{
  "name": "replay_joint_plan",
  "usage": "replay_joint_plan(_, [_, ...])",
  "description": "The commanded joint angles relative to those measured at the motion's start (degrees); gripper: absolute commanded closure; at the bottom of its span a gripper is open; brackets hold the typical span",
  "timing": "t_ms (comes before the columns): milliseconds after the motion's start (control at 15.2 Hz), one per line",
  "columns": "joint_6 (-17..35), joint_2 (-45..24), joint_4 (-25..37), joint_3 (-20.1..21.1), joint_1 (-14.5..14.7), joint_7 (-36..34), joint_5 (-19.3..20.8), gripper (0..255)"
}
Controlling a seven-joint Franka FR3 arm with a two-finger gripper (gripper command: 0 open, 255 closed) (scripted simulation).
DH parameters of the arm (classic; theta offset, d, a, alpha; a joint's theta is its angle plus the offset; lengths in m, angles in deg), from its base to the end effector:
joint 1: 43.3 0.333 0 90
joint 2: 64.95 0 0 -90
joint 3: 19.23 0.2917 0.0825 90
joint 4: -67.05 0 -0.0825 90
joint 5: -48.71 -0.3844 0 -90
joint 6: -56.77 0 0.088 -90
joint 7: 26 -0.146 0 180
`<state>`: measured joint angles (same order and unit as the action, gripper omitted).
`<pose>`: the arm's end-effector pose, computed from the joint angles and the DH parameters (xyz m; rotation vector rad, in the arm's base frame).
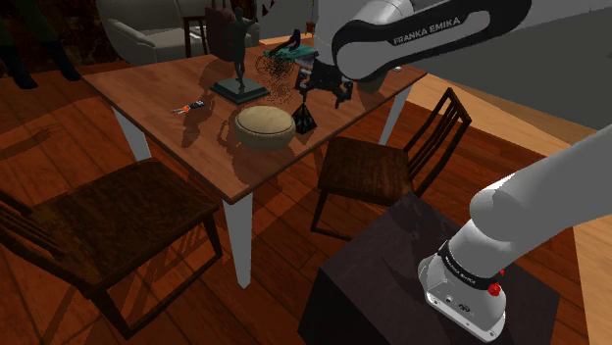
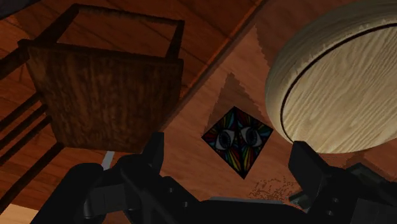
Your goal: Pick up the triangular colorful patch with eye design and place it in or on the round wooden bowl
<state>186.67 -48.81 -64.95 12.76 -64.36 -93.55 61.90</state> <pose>0.4976 0.0846 0.4042 2.6820 -1.2300 0.5414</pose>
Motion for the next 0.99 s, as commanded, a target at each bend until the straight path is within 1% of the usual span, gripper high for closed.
replay_joint_plan(0, [0.93,-5.71,2.86,3.46,-3.35,-9.19,6.76,0])
replay_joint_plan(66, [0.58,-8.63,4.61,4.81,-4.53,-13.67,10.36,0])
replay_joint_plan(198, [-1.07,-14.79,8.5,6.58,-5.88,-22.48,17.81,0])
replay_joint_plan(330, [-3.7,-21.01,12.8,6.85,-5.63,-30.47,24.77,0])
replay_joint_plan(462, [-6.75,-26.88,17.34,5.82,-4.13,-37.19,30.55,0])
replay_joint_plan(660, [-11.33,-34.8,24.47,3.15,-1.09,-45.0,36.92,0])
replay_joint_plan(792, [-14.18,-39.6,29.44,1.04,1.02,-49.02,39.93,0])
replay_joint_plan(924, [-16.61,-43.7,34.09,-0.9,2.81,-52.03,42.02,0])
